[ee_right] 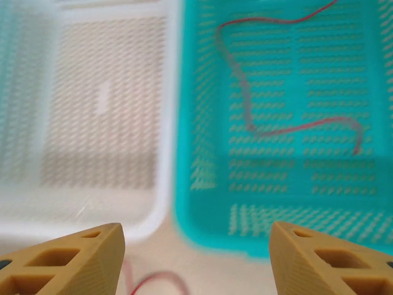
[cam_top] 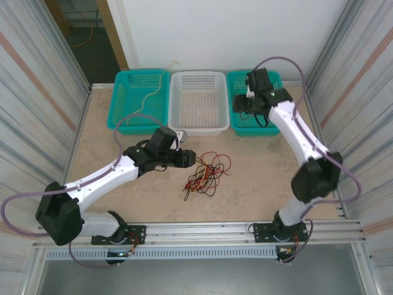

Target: Untangle the cables

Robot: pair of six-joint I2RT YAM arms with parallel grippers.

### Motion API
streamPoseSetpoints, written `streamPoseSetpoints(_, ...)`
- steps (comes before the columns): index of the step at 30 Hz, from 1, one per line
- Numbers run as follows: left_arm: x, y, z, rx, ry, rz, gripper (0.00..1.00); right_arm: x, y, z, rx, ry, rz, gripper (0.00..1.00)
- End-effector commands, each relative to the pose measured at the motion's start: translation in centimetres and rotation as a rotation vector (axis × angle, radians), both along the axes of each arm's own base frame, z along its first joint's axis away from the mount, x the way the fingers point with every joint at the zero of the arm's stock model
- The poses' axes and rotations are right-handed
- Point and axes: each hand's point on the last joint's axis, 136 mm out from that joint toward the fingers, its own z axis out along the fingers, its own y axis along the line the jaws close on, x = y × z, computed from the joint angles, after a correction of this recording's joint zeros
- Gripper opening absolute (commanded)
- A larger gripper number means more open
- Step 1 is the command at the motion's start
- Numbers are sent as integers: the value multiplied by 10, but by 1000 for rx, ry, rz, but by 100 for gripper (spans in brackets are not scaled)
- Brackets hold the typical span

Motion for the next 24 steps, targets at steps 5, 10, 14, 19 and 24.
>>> streamPoseSetpoints(5,17,1,29,-45,-100,34,51,-113,92,-36,217,70,312,64)
streamPoseSetpoints(10,20,-1,29,-108,-66,61,48,-149,112,-67,310,181,389,55)
streamPoseSetpoints(14,20,-1,24,-116,-45,73,47,-172,130,-90,271,258,464,48)
streamPoseSetpoints(19,20,2,24,-117,-42,88,47,-182,135,-104,208,283,477,43)
streamPoseSetpoints(24,22,0,24,-119,-39,85,46,-178,133,-111,182,286,455,33)
